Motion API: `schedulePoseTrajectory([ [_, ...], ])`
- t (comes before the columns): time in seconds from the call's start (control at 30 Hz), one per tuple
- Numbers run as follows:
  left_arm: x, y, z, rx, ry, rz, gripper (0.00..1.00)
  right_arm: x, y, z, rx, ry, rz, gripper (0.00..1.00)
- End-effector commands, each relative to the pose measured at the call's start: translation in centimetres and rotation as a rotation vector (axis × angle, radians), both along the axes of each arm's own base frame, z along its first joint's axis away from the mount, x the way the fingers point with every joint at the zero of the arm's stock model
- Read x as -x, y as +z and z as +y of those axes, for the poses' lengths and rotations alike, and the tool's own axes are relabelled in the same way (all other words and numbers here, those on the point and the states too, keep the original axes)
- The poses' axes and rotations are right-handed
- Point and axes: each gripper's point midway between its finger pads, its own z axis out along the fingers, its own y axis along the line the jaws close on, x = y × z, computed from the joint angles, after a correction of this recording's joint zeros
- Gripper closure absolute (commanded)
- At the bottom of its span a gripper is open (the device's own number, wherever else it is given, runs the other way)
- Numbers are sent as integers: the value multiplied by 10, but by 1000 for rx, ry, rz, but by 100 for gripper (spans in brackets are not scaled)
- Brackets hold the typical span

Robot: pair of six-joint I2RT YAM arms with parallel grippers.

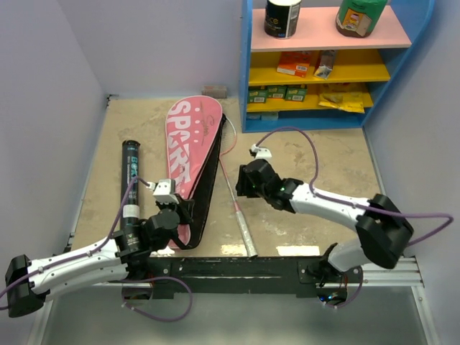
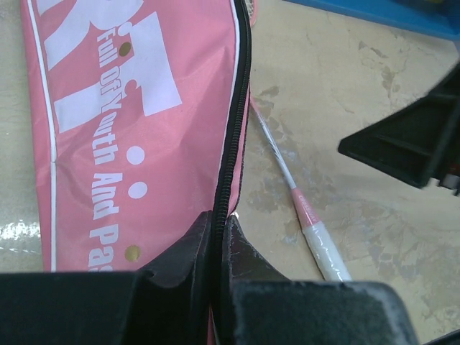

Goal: Pack up the badminton gear

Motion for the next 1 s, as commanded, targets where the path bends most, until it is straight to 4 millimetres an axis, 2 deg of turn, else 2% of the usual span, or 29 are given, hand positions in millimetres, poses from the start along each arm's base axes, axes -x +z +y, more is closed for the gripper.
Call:
schedulePoseTrajectory([
  [0.0,-4,36,-5,94,14,-48,100,-25,-15,1,209,70,-23,48],
  [0.2,-1,34,-9,118,-8,-35,100,-44,-30,25,259,129,-17,48],
  [0.37,0,34,-9,124,-16,-35,100,-55,-41,33,298,133,-6,48],
  [0.7,2,28,-4,130,-7,-32,100,-55,-74,42,321,152,60,50],
  [0.8,2,27,-4,131,-6,-31,100,-52,-80,44,316,161,79,54],
  [0.9,2,26,-3,131,-2,-32,100,-45,-87,42,319,175,107,62],
  [0.97,2,26,-2,128,2,-33,100,-42,-92,39,325,172,124,81],
])
